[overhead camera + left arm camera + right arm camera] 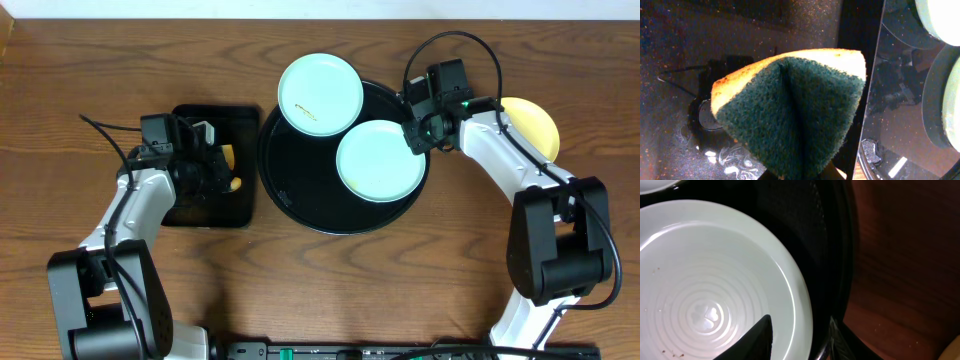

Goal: Clean dirty plates on tray and stack at the side

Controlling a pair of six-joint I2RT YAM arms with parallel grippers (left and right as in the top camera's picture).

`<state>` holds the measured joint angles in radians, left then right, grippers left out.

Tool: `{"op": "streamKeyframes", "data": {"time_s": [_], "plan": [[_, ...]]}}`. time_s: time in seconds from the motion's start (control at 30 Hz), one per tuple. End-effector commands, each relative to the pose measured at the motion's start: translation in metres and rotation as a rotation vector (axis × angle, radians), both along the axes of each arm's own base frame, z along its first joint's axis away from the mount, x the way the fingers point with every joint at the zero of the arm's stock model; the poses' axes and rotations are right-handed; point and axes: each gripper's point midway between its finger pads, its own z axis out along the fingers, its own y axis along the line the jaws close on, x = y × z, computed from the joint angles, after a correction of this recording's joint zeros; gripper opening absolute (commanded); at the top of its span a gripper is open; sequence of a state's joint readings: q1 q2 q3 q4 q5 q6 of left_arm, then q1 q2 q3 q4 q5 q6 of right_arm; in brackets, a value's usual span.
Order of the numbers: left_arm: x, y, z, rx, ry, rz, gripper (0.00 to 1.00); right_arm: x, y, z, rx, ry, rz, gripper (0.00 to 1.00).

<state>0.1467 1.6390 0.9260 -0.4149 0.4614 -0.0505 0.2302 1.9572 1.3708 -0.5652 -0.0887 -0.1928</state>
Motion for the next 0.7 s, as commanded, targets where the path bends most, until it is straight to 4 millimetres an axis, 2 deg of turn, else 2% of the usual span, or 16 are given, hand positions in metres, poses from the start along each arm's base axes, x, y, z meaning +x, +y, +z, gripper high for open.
{"op": "streamKeyframes", "data": {"time_s": [0.0,0.37,0.43,0.57,0.67], "plan": [[0.002,0.000,0.005,0.008,-0.018,-0.013,0.08,-0.005,-0.008,-0.017,-0.026,0.035,-0.001,0.34],[0.002,0.000,0.005,0.008,-0.017,-0.013,0.08,-0.025,-0.011,-0.044,-0.027,0.075,-0.009,0.34],[0.002,0.000,0.005,0.008,-0.017,-0.013,0.08,-0.027,-0.011,-0.047,-0.015,0.084,-0.031,0.30],[0.002,0.000,0.005,0.008,-0.017,-0.013,0.08,-0.032,0.016,-0.042,0.138,0.117,-0.028,0.22],[0.001,0.000,0.005,0.008,-0.016,-0.013,0.08,-0.039,0.035,-0.038,0.248,0.161,-0.037,0.22]]}}
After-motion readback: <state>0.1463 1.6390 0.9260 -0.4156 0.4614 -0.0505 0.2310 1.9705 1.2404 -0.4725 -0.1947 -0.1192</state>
